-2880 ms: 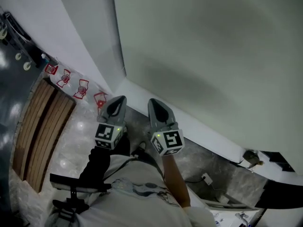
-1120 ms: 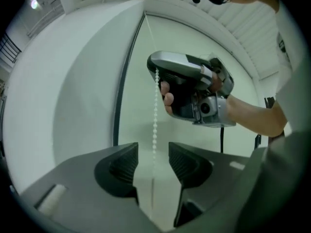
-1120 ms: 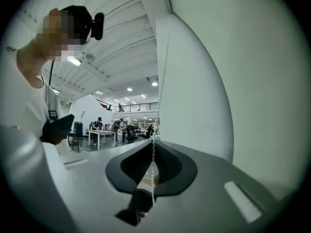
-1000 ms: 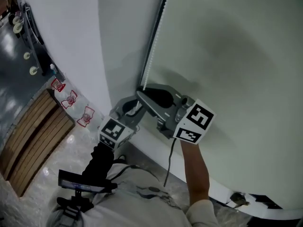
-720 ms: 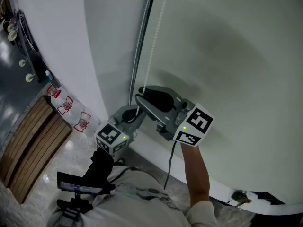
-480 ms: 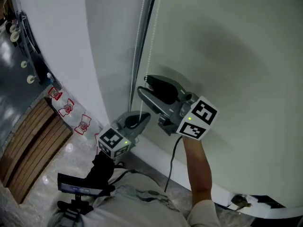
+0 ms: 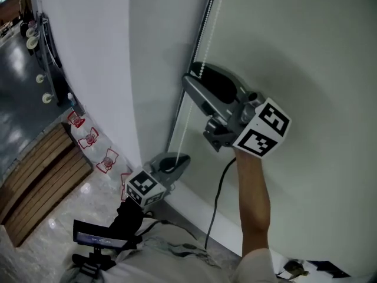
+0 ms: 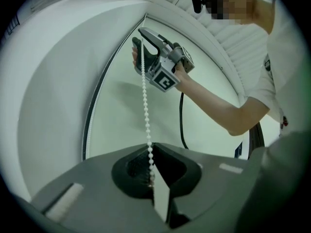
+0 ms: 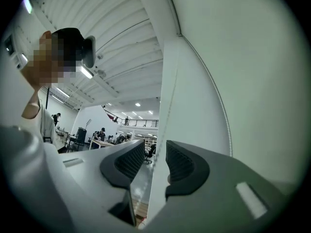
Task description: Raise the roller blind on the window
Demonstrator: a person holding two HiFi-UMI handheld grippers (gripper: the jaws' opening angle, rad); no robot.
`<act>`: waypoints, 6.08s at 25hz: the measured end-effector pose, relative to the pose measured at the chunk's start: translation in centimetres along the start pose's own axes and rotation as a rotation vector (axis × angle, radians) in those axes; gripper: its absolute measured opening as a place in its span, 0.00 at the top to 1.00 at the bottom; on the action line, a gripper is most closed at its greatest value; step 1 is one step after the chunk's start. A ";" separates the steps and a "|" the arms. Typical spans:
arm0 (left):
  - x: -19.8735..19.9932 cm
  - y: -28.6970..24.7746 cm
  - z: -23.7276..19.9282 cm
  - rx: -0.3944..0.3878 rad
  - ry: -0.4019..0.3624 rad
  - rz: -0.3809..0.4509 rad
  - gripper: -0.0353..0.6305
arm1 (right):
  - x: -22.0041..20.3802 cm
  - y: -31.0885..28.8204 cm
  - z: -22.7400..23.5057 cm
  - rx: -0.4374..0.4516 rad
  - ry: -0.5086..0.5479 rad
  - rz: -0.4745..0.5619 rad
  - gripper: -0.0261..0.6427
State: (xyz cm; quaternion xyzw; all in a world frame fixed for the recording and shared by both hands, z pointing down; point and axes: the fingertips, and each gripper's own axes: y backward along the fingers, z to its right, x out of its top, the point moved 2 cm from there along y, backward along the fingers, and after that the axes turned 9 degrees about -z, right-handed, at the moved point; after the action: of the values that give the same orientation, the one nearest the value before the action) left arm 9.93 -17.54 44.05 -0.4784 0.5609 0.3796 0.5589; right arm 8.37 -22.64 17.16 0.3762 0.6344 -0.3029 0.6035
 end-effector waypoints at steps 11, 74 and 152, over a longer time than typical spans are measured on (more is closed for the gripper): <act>-0.7 0.5 -0.7 0.024 -0.003 -0.013 0.95 | 5.4 -0.6 -0.2 0.002 0.062 0.122 0.93; 0.8 -0.1 0.8 -0.036 -0.069 -0.016 0.95 | -7.7 1.8 -2.3 -0.051 -0.073 -0.085 0.75; 0.1 -0.3 0.7 -0.042 -0.033 -0.018 0.95 | -16.8 4.0 -4.2 -0.088 -0.242 -0.115 0.94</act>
State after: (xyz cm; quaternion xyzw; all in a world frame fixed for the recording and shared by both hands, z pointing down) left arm 10.46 -16.96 43.88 -0.4889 0.5393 0.3940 0.5612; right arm 9.33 -18.87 34.47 0.2732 0.5902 -0.3521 0.6730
